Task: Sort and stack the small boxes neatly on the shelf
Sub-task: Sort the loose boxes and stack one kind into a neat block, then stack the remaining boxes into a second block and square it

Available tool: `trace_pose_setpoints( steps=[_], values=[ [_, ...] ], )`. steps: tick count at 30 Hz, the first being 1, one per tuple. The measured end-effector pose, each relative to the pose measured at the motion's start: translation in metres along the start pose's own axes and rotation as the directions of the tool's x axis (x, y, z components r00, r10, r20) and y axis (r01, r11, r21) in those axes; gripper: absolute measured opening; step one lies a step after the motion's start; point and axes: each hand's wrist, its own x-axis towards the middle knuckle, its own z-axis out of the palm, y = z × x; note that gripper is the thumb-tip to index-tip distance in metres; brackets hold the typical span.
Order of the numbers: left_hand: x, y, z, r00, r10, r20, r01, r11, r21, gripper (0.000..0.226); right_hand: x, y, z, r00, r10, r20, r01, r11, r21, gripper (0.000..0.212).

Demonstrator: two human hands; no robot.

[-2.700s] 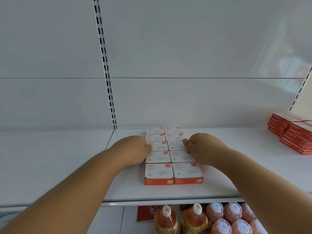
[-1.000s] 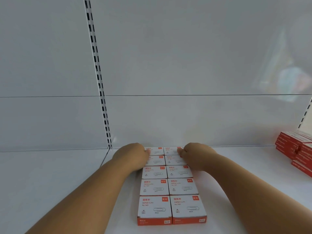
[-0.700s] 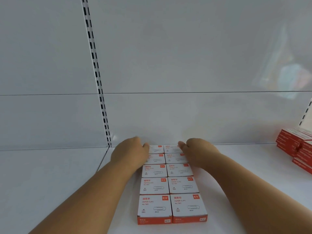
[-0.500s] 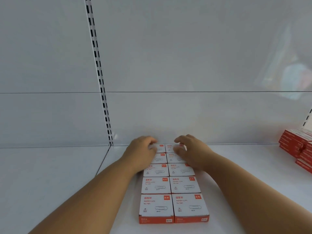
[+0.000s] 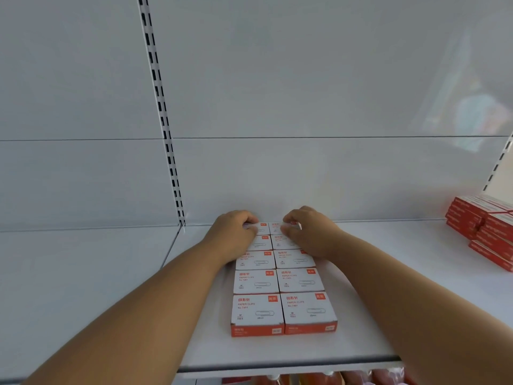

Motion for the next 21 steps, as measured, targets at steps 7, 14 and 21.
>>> trace_pose_setpoints(
  steps=[7,14,21],
  values=[
    [-0.017,0.012,-0.016,0.99,0.102,-0.093,-0.095,0.993,0.075,0.029,-0.025,0.003,-0.02,0.986,0.042,-0.161,-0.049,0.998,-0.036,0.042],
    [-0.048,0.078,-0.026,0.909,0.413,-0.059,-0.389,0.891,0.236,0.022,-0.077,0.012,-0.056,0.934,-0.005,-0.357,-0.05,0.988,-0.146,0.036],
    [-0.071,0.151,0.014,0.881,0.459,0.113,-0.472,0.846,0.247,0.026,-0.125,0.054,-0.11,0.901,-0.012,-0.434,-0.079,0.979,-0.19,0.033]
  ],
)
